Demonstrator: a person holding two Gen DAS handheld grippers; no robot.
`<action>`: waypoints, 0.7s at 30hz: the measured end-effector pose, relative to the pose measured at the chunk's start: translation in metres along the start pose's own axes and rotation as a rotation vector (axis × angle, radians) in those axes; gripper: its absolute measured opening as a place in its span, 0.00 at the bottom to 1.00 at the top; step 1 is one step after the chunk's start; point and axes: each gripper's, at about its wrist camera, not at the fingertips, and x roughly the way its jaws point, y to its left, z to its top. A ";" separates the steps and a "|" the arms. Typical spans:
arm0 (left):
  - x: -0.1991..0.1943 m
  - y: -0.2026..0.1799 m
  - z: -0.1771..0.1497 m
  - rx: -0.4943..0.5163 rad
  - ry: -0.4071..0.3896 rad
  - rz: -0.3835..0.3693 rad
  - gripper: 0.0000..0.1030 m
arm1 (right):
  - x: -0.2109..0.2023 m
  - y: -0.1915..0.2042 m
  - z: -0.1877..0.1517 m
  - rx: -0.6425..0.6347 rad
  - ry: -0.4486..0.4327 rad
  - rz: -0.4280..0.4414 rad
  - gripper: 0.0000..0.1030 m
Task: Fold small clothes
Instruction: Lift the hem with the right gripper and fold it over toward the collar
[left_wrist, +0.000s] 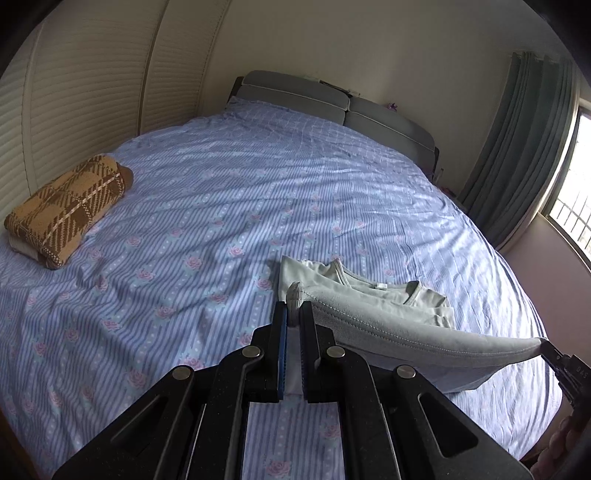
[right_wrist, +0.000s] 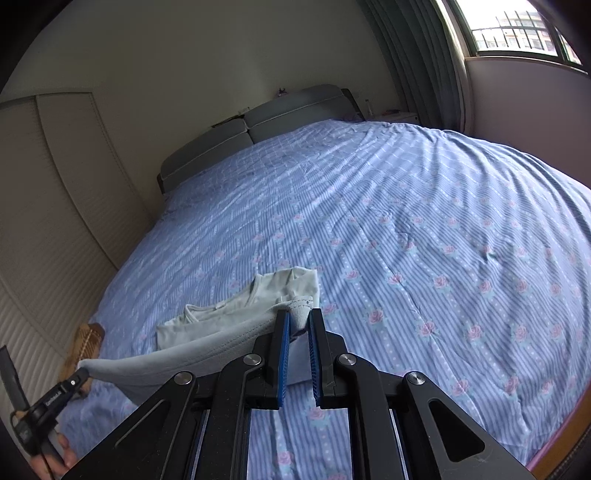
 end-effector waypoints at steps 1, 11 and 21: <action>0.010 0.000 0.004 -0.005 0.006 0.005 0.08 | 0.009 0.002 0.005 -0.001 -0.001 -0.005 0.10; 0.113 0.004 0.030 -0.014 0.076 0.036 0.08 | 0.119 0.009 0.033 -0.004 0.056 -0.046 0.10; 0.181 0.010 0.027 -0.023 0.151 0.056 0.08 | 0.197 0.001 0.025 0.002 0.131 -0.076 0.10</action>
